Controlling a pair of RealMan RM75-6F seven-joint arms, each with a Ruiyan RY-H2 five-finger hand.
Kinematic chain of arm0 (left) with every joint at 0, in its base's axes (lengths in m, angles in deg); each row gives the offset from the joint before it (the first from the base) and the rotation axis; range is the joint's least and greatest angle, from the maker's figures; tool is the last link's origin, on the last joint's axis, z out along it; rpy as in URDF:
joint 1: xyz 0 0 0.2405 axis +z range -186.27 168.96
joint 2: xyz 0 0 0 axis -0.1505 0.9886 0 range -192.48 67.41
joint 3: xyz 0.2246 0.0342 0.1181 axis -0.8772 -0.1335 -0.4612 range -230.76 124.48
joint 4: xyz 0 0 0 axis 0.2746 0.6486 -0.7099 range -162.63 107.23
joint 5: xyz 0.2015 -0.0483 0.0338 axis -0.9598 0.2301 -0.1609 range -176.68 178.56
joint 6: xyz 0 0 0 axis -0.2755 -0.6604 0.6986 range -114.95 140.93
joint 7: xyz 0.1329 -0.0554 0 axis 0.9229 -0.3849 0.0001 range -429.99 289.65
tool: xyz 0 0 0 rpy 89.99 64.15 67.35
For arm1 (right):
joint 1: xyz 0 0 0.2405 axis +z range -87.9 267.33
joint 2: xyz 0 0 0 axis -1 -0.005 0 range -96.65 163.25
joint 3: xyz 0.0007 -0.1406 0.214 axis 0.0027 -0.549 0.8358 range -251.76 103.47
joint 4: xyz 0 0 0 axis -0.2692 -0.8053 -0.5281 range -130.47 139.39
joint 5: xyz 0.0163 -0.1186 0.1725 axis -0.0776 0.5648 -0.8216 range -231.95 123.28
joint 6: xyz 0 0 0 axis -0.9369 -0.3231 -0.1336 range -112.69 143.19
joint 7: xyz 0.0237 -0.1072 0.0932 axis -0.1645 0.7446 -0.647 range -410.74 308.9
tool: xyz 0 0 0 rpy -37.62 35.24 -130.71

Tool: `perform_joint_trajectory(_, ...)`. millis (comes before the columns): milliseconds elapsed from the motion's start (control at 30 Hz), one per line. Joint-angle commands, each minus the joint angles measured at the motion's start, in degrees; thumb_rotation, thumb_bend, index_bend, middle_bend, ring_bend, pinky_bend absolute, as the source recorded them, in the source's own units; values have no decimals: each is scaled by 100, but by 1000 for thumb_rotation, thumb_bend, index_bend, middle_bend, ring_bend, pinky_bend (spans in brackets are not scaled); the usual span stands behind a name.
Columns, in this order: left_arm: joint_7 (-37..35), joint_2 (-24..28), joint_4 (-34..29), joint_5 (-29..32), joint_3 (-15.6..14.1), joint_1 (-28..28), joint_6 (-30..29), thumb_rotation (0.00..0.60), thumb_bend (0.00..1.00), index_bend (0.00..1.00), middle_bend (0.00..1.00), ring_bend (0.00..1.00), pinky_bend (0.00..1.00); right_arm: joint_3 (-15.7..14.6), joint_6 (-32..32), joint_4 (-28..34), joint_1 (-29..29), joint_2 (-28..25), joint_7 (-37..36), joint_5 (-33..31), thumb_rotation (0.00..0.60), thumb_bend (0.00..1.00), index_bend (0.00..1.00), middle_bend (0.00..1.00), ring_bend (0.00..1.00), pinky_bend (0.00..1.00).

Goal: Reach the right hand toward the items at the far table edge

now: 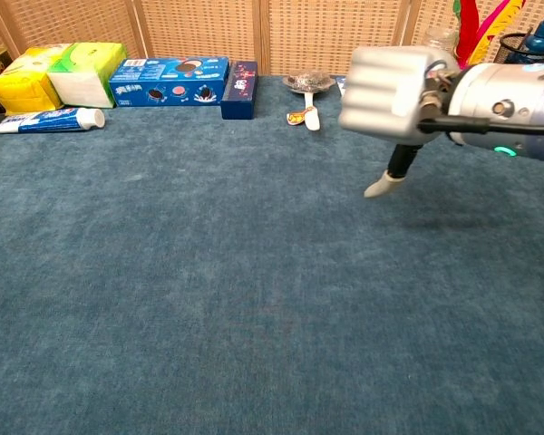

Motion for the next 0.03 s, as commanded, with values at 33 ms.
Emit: perform_joint_trajectory(33,15,-1,-10,17,0,-8,26,115,0,68,0,0,0,-55,-66,13,99,32,-17,-79,0,0,996,953,941,1000)
